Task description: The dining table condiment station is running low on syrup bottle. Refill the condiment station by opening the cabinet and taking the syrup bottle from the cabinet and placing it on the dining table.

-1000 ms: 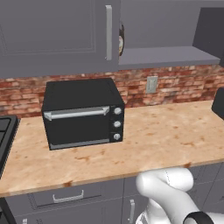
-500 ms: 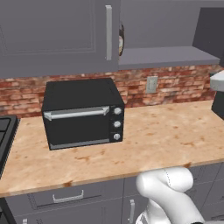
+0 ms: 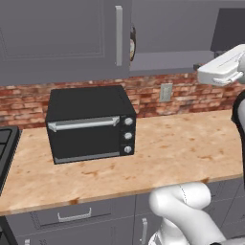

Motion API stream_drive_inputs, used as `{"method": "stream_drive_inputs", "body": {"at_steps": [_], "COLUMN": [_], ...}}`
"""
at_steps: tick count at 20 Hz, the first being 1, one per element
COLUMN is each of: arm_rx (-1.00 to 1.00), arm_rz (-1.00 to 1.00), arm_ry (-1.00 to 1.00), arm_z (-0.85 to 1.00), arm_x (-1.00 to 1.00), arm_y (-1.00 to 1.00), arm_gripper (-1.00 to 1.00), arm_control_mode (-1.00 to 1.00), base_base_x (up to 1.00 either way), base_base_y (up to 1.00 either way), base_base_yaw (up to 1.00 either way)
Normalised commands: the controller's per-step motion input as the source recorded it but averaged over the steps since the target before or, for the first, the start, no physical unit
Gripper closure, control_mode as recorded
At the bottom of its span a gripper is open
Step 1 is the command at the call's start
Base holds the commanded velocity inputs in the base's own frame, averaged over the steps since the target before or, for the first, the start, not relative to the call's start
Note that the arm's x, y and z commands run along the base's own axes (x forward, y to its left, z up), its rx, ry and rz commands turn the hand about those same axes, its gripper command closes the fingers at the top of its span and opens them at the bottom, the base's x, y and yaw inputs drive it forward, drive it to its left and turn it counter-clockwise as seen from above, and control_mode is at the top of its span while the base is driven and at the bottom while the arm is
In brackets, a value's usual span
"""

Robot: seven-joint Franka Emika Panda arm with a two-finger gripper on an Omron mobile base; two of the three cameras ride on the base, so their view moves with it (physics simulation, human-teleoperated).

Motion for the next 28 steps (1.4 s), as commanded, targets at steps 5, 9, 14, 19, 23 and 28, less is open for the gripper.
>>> {"method": "stream_drive_inputs", "body": {"at_steps": [5, 9, 14, 19, 23, 28], "arm_rx": [0.13, 0.21, 0.19, 0.02, -0.05, -0.01], "arm_rz": [0.00, 0.00, 0.01, 0.08, 0.09, 0.05], "arm_ry": [-0.02, 0.00, 0.08, 0.09, 0.12, 0.01], "arm_z": [0.00, 0.01, 0.19, 0.18, 0.01, 0.00], "arm_x": [0.00, 0.08, 0.29, 0.26, 0.18, 0.17], "arm_y": [-0.08, -0.25, -0.15, 0.12, 0.04, 0.00], "arm_gripper": [-1.00, -1.00, -1.00, -1.00, -1.00, -1.00], "arm_control_mode": [-1.00, -1.00, -1.00, -1.00, -1.00, -1.00], "base_base_x": [0.00, 0.00, 0.00, 0.00, 0.00, 0.00], "base_base_y": [0.00, 0.00, 0.00, 0.00, 0.00, 0.00], "base_base_yaw": [0.00, 0.00, 0.00, 0.00, 0.00, 0.00]}}
